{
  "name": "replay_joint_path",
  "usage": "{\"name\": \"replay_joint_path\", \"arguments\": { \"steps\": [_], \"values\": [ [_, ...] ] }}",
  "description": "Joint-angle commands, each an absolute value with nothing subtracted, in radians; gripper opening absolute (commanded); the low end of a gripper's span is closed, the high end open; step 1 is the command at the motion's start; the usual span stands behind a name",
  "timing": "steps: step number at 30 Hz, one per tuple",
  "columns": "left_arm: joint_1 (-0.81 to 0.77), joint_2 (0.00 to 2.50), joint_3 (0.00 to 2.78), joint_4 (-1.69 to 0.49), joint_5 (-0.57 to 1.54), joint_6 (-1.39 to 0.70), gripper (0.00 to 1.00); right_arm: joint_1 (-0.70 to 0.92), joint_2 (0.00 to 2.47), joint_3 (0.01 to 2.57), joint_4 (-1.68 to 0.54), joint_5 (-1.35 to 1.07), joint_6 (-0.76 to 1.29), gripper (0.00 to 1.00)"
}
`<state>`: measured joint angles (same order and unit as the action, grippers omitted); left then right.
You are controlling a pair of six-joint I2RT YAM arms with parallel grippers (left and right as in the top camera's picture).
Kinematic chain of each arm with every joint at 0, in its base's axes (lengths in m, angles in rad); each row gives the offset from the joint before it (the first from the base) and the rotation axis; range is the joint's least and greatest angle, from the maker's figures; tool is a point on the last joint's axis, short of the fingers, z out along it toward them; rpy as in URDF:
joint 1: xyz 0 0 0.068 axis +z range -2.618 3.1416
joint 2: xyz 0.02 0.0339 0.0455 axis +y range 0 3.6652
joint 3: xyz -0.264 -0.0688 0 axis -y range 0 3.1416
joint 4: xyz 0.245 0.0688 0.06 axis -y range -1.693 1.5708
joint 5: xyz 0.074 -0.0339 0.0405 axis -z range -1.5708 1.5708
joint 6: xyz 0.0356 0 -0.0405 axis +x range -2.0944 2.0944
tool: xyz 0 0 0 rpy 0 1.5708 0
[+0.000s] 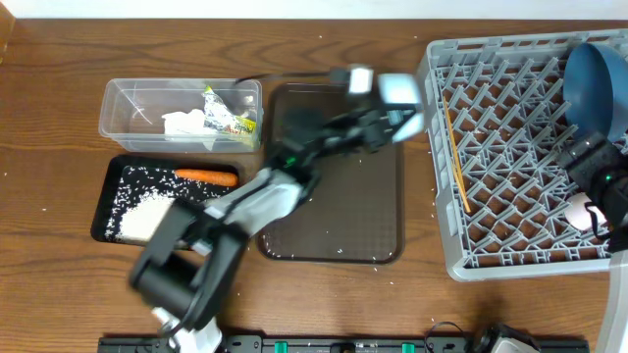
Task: Sort waste into correct bins and load items into the dishwasher rack
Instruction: 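Hand the light-blue bowl from the left gripper to the right gripper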
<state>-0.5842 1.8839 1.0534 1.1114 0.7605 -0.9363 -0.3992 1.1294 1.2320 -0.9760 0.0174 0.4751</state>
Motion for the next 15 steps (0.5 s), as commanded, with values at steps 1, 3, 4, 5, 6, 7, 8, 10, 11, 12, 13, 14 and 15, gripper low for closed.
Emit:
{"name": "replay_joint_path", "arguments": {
  "steps": [1,3,4,5,6,7,8,10,11,12,13,14,15],
  "values": [
    [-0.636,1.948,1.179,1.127,0.777,-0.964,0.06,-0.415,1.120,1.234,-0.987,-0.007,0.471,0.90],
    [-0.659,1.979,1.227,1.125,0.767,-0.965,0.06,-0.415,1.121,1.234,-0.987,-0.007,0.465,0.90],
    [-0.667,1.990,1.246,1.115,0.768,-0.964,0.06,-0.415,1.122,1.234,-0.987,-0.008,0.461,0.90],
    [-0.670,1.994,1.255,1.090,0.774,-0.963,0.06,-0.415,1.124,1.234,-0.986,-0.011,0.451,0.91],
    [-0.671,1.994,1.255,1.066,0.776,-0.963,0.06,-0.414,1.126,1.234,-0.982,-0.027,0.429,0.92],
    [-0.670,1.994,1.255,1.046,0.783,-0.954,0.06,-0.413,1.129,1.234,-0.975,-0.060,0.383,0.92],
    [-0.665,1.994,1.255,1.034,0.795,-0.939,0.06,-0.411,1.134,1.234,-0.969,-0.089,0.342,0.92],
    [-0.657,1.994,1.255,1.035,0.792,-0.934,0.06,-0.403,1.147,1.234,-0.960,-0.113,0.313,0.91],
    [-0.657,1.994,1.256,1.042,0.780,-0.934,0.06,-0.403,1.155,1.234,-0.956,-0.107,0.313,0.91],
    [-0.657,1.993,1.256,1.042,0.772,-0.933,0.06,-0.403,1.160,1.234,-0.954,-0.102,0.314,0.91],
    [-0.657,1.993,1.258,1.040,0.770,-0.932,0.06,-0.406,1.166,1.234,-0.954,-0.102,0.318,0.91],
    [-0.657,1.994,1.258,1.030,0.776,-0.928,0.06,-0.408,1.170,1.234,-0.955,-0.101,0.325,0.91],
    [-0.657,1.994,1.258,1.007,0.785,-0.915,0.06,-0.410,1.174,1.234,-0.955,-0.102,0.326,0.92]
  ]
}}
